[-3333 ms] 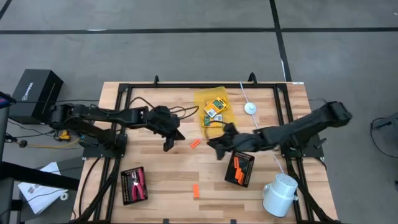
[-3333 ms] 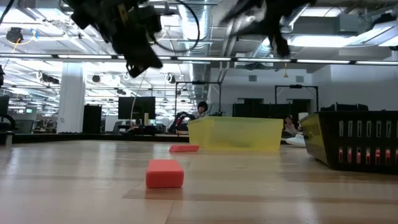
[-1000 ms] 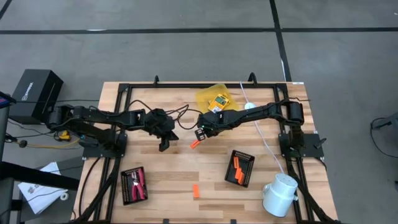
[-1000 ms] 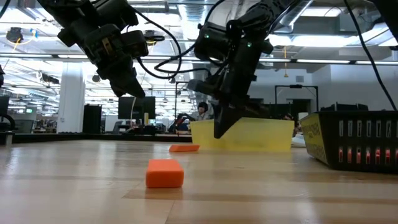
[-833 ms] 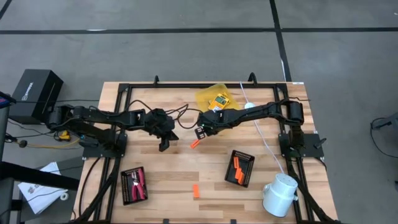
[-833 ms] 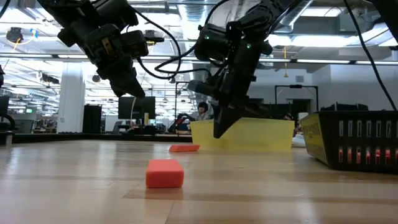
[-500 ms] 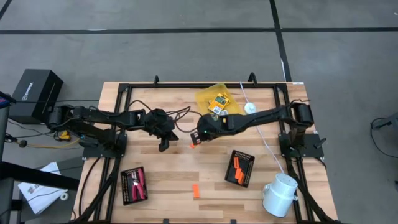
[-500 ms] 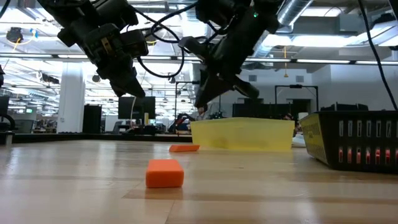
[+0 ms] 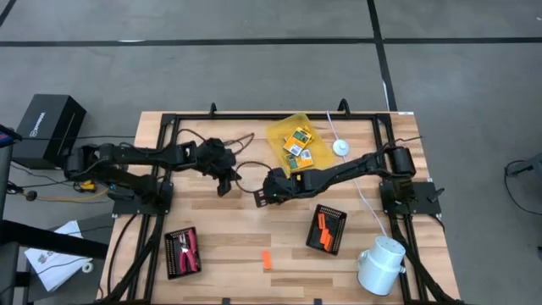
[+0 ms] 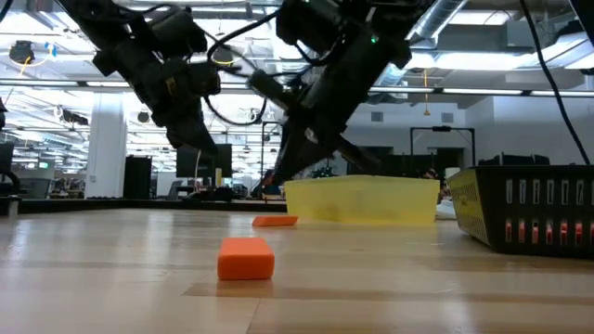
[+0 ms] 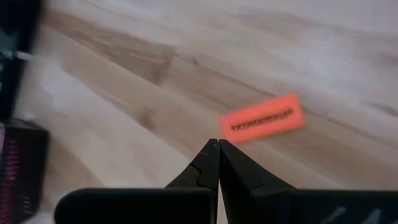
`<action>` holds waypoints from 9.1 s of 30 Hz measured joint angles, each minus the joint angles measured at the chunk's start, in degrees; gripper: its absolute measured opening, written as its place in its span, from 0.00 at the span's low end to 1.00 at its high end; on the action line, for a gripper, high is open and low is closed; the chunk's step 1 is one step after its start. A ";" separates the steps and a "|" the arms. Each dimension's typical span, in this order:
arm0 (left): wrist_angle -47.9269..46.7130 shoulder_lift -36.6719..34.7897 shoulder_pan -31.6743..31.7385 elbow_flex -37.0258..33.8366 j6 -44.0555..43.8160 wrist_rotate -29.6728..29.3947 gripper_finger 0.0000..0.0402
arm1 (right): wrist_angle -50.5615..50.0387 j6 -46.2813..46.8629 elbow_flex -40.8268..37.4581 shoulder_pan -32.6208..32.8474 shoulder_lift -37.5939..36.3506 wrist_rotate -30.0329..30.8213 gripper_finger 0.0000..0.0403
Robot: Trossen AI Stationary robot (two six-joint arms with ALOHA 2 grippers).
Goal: Pick & Place School Supplies
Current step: Put the orange eraser into the right black bin
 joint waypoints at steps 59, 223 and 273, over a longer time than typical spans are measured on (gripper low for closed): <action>-8.93 0.02 23.54 -0.01 12.23 7.82 0.00 | 2.99 0.92 -0.03 -1.68 5.30 -5.36 0.00; 10.16 -0.74 23.52 0.92 -2.87 14.79 0.00 | -28.30 -78.64 23.92 -12.25 12.99 -29.68 0.44; 10.20 -0.72 23.52 0.92 -2.89 14.64 0.00 | -23.32 -73.60 19.29 -13.24 14.80 -30.22 0.05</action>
